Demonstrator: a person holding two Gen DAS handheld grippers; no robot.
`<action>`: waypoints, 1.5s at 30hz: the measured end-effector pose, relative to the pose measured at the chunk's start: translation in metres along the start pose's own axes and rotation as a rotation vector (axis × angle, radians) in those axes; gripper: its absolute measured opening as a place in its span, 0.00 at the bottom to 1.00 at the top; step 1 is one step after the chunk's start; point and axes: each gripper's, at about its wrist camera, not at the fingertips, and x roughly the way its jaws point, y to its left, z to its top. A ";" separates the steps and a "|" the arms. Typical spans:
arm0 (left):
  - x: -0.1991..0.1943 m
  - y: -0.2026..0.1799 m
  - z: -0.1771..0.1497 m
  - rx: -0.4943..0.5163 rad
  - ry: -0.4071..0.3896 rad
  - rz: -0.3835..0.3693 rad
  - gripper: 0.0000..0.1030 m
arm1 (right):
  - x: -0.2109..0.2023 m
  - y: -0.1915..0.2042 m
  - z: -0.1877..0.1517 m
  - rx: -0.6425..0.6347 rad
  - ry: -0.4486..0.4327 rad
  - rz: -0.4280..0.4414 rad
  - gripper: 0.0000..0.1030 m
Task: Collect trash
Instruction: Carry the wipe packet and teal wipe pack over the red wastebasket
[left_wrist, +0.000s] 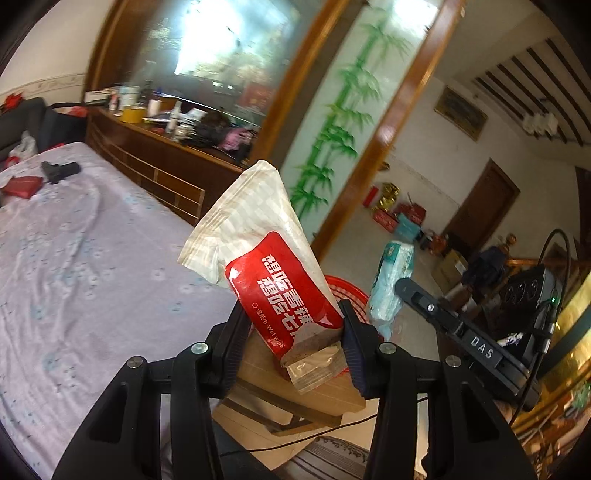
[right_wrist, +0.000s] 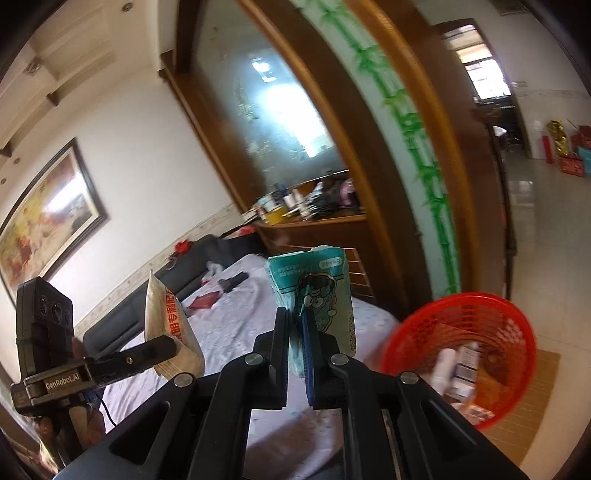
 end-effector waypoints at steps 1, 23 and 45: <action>0.005 -0.004 0.001 0.005 0.008 -0.006 0.45 | -0.004 -0.006 0.001 0.005 -0.003 -0.016 0.06; 0.116 -0.059 -0.009 0.101 0.165 -0.100 0.45 | -0.036 -0.099 0.014 0.118 -0.054 -0.176 0.06; 0.146 -0.058 -0.017 0.105 0.212 -0.107 0.45 | -0.036 -0.117 0.014 0.162 -0.047 -0.189 0.06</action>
